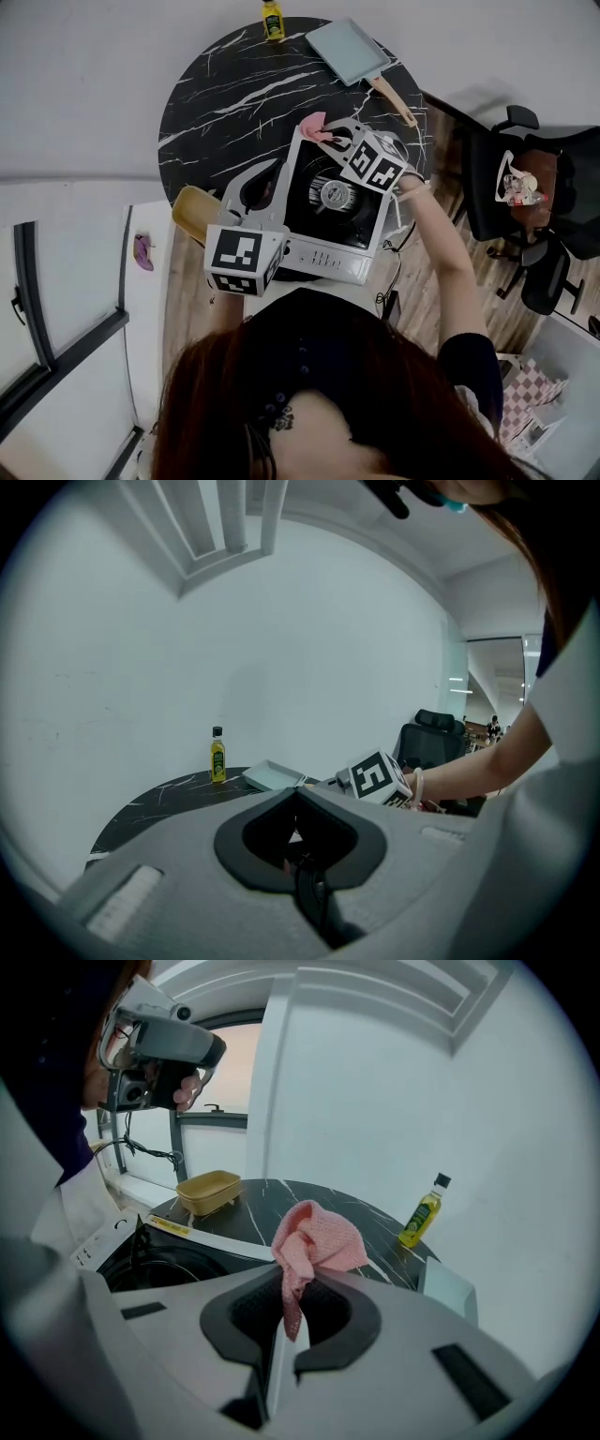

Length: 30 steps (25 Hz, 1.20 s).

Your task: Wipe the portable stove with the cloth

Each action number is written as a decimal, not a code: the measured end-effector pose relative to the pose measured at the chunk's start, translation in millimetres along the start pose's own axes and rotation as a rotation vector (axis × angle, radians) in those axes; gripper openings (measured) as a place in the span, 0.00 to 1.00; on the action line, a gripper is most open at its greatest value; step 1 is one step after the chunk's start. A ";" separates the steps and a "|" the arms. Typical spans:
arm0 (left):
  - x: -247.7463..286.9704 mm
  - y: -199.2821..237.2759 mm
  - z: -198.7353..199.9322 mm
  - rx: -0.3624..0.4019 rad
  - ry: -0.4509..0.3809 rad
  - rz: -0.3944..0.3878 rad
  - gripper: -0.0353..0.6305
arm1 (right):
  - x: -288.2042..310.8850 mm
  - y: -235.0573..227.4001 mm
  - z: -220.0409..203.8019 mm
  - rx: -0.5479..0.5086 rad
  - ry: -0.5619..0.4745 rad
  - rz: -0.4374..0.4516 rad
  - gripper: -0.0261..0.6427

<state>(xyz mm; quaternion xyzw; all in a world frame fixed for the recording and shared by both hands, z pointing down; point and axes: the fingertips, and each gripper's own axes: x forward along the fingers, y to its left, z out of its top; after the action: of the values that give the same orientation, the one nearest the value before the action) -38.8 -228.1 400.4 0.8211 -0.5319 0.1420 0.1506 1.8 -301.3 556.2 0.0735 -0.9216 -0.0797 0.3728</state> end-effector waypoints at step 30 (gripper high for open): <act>-12.4 2.0 -5.9 0.016 0.009 0.016 0.07 | 35.3 2.4 -22.0 0.029 0.071 0.196 0.09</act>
<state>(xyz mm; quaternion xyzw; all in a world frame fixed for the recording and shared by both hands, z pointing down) -46.0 -216.2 401.2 0.8173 -0.5367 0.1510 0.1453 -8.1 -307.8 596.1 -0.0090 -0.9116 -0.0270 0.4101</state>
